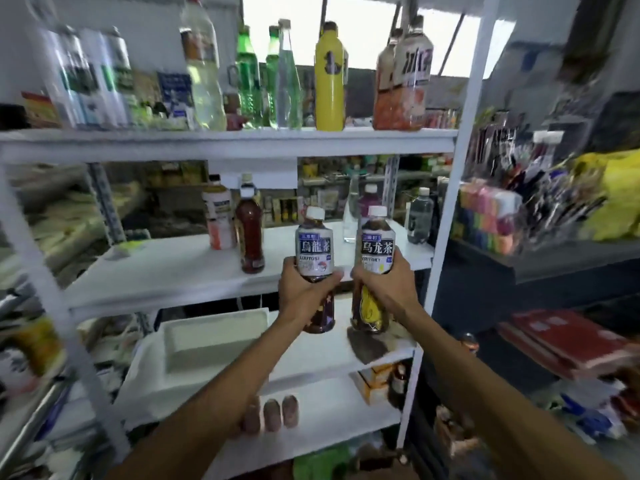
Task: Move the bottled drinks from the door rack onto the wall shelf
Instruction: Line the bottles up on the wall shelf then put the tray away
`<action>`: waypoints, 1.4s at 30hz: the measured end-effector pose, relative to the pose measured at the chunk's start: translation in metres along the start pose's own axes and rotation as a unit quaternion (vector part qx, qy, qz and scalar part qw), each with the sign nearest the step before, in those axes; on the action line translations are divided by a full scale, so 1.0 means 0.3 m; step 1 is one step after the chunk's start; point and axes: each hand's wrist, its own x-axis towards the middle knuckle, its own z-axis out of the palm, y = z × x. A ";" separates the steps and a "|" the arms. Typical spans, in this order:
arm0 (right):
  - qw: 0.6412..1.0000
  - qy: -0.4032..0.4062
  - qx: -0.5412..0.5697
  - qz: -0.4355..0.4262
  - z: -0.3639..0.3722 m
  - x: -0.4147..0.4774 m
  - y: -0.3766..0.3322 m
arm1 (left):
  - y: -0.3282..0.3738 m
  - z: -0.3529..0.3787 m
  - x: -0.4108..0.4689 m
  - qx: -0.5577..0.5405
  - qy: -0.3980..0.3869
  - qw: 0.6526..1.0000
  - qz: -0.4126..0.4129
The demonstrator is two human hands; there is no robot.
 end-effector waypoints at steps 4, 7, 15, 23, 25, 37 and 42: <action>0.999 -0.019 0.004 -0.042 0.003 0.069 -0.122 | 0.135 -0.032 0.036 0.013 0.050 0.998 0.036; 0.997 -0.038 0.006 -0.060 0.030 0.086 -0.188 | 0.184 -0.080 0.056 0.037 0.085 0.995 0.047; 0.987 -0.142 -0.024 -0.078 0.209 0.083 -0.276 | 0.220 -0.292 0.041 0.093 0.159 0.982 0.043; 0.967 -0.226 0.013 -0.121 0.551 0.020 -0.399 | 0.196 -0.616 0.023 0.077 0.240 0.967 0.028; 0.960 -0.250 0.013 -0.126 0.652 -0.011 -0.423 | 0.181 -0.712 0.022 0.084 0.263 0.961 0.018; 0.913 -0.374 0.053 -0.156 1.188 -0.241 -0.574 | 0.132 -1.244 -0.062 0.150 0.388 0.909 -0.035; 0.891 -0.416 0.076 -0.163 1.362 -0.317 -0.609 | 0.096 -1.386 -0.086 0.166 0.428 0.887 -0.049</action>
